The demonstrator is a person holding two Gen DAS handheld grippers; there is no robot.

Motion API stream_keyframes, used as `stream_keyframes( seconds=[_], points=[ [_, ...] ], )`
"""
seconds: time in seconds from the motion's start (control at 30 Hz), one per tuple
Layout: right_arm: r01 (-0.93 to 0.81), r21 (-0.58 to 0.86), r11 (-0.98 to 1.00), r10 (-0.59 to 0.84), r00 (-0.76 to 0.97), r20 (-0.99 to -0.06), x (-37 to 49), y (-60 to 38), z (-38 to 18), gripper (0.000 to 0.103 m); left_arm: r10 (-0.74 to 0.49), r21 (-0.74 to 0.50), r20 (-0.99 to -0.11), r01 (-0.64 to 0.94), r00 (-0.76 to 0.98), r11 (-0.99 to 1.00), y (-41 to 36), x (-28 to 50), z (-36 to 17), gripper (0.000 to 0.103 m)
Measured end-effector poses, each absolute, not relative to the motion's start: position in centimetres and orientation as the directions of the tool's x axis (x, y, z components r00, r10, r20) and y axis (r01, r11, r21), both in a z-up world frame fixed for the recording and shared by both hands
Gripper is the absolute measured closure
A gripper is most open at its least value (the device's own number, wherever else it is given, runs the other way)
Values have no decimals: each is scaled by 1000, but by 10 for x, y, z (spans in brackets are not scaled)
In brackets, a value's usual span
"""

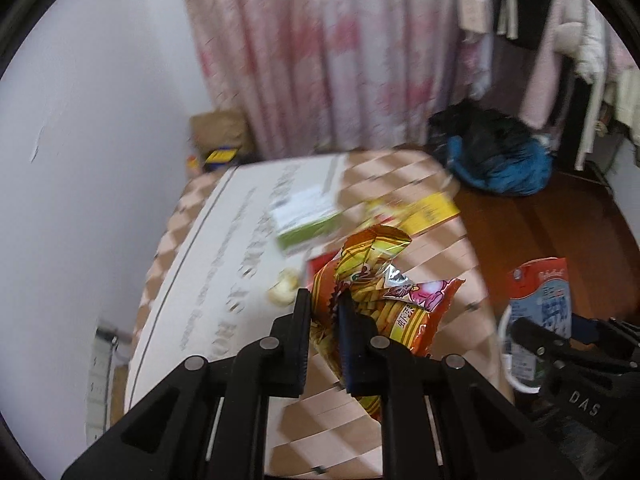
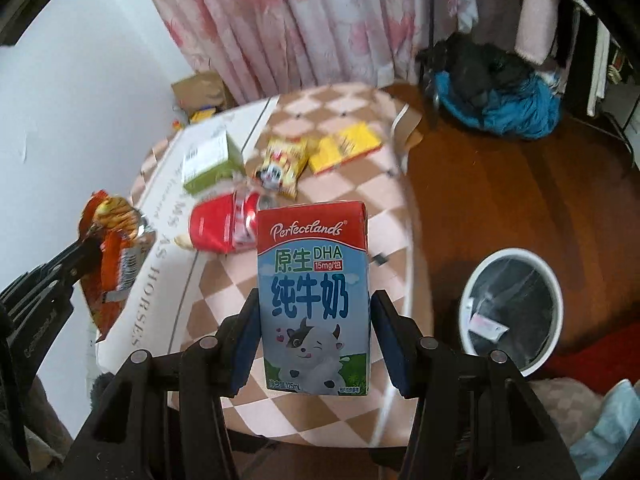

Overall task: Collect trash
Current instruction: 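Carry the milk carton and snack bag over the trash bin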

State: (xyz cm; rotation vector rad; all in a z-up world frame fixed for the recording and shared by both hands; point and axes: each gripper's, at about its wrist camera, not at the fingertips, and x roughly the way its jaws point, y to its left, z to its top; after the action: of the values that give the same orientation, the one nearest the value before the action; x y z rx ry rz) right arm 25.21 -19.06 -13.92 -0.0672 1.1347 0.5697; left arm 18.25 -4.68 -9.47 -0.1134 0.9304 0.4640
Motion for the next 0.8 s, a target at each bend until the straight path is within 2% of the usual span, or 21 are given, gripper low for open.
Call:
stream_keyframes(
  seconds=[0.23, 0.4, 0.57, 0.8],
  points=[
    [-390, 229, 892, 382, 381, -842, 281, -268, -99, 47, 234, 60, -775, -300, 587, 952, -107, 235, -75, 93],
    [-297, 188, 936, 307, 431, -848, 307, -341, -97, 47, 138, 30, -791, -187, 596, 982, -162, 275, -83, 93],
    [-193, 171, 966, 238, 414, -878, 335, -406, -130, 47, 39, -11, -833, -87, 552, 996, -219, 312, -110, 93],
    [-81, 185, 979, 201, 319, -926, 373, -471, -211, 47, -33, -40, -888, -7, 458, 999, -276, 353, -165, 93]
  ],
)
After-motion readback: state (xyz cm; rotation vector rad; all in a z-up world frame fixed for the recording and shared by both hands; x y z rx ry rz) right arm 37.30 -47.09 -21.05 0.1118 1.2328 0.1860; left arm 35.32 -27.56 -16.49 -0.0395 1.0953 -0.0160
